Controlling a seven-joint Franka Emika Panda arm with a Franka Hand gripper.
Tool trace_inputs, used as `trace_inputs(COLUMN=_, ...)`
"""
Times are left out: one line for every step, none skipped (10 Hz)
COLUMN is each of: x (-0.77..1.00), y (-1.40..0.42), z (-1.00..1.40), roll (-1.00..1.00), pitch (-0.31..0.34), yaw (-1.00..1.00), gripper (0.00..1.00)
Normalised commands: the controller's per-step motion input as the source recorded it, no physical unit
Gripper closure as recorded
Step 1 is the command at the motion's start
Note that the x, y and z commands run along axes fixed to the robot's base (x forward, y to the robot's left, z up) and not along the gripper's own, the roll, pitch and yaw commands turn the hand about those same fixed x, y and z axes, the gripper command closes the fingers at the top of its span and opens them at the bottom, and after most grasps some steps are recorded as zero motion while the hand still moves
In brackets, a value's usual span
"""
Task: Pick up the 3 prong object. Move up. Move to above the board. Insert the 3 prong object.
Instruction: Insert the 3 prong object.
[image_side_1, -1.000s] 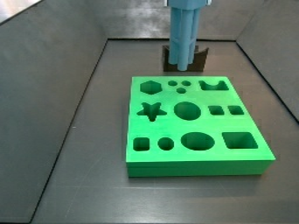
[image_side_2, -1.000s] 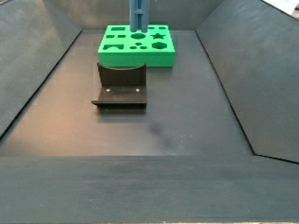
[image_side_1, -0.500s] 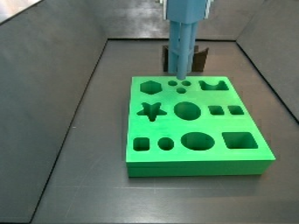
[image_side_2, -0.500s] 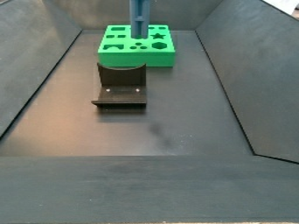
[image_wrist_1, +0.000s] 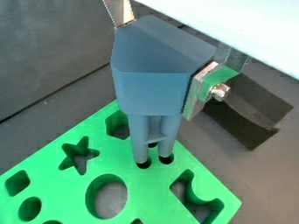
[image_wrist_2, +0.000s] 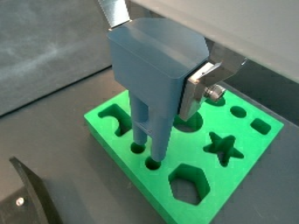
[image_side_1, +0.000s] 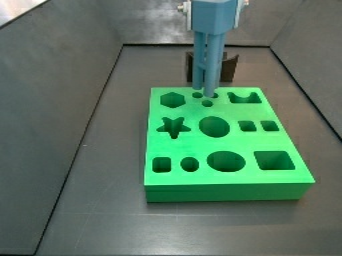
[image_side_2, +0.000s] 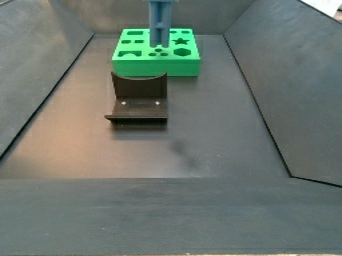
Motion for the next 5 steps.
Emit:
trace_inputs(x=0.00, y=0.00, z=-0.16, roll=0.05, pitch=0.000, yaw=0.00, gripper=1.00)
trace_inputs(x=0.00, y=-0.02, z=0.00, roll=0.00, pitch=0.000, yaw=0.00, gripper=1.00)
trace_inputs(x=0.14, y=-0.07, z=-0.16, roll=0.00, pitch=-0.033, yaw=0.00, gripper=1.00)
trace_inputs(x=0.19, y=-0.03, z=-0.27, roll=0.03, pitch=-0.051, yaw=0.00, gripper=1.00)
trace_inputs(x=0.13, y=0.00, z=-0.22, roll=0.03, pitch=-0.036, yaw=0.00, gripper=1.00)
